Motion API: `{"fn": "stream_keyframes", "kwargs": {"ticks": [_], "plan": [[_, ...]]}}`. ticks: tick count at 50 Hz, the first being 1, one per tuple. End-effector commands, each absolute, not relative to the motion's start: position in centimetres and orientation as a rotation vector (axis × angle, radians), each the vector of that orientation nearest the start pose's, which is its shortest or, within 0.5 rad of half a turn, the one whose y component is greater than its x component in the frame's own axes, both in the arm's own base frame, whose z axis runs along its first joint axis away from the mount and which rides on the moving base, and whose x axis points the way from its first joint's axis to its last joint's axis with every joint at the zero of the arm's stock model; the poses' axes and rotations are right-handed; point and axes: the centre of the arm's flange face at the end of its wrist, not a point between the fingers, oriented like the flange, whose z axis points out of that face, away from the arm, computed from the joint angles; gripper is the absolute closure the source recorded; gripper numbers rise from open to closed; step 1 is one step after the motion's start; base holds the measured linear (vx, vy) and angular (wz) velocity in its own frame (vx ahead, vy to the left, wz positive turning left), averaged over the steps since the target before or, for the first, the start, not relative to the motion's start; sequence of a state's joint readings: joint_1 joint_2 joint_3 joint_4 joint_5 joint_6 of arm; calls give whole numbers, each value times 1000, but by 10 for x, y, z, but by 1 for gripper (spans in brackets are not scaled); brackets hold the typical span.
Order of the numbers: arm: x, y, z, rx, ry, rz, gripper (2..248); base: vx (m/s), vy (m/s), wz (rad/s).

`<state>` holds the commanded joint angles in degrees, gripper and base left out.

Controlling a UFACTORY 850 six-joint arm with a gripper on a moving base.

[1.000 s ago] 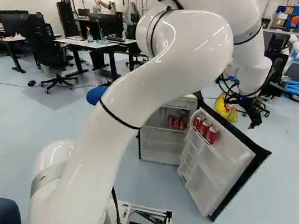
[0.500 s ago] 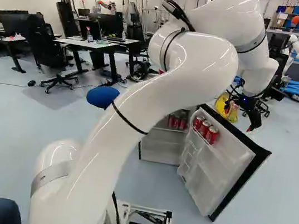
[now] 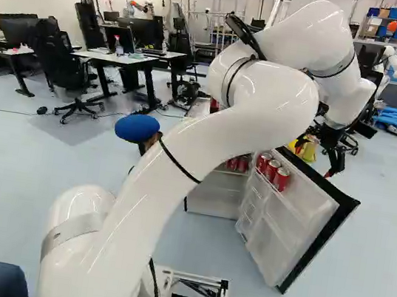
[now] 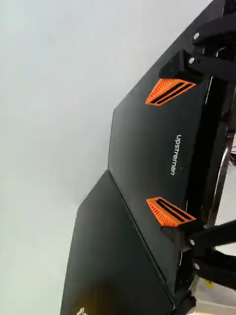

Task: Grab a drink from the fridge

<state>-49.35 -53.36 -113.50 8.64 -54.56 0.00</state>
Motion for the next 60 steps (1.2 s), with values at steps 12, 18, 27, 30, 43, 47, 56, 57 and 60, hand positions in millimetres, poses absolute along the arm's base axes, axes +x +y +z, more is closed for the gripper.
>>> {"fn": "stream_keyframes", "kwargs": {"ticks": [12,18,27,30,43,47,56,57,60], "plan": [[503,-567,425,-2698,1365,-90,3,0,0,0],[500,-564,426,-2684,1354,-33,3,0,0,0],[497,-560,426,-2662,1335,51,3,0,0,0],[496,-559,426,-2656,1331,71,3,0,0,0],[493,-554,427,-2631,1311,153,3,0,0,0],[491,-552,427,-2623,1305,179,3,0,0,0],[487,-545,426,-2609,1295,223,3,0,0,0],[486,-544,426,-2609,1294,227,3,0,0,0],[484,-541,426,-2607,1291,239,3,0,0,0]]}}
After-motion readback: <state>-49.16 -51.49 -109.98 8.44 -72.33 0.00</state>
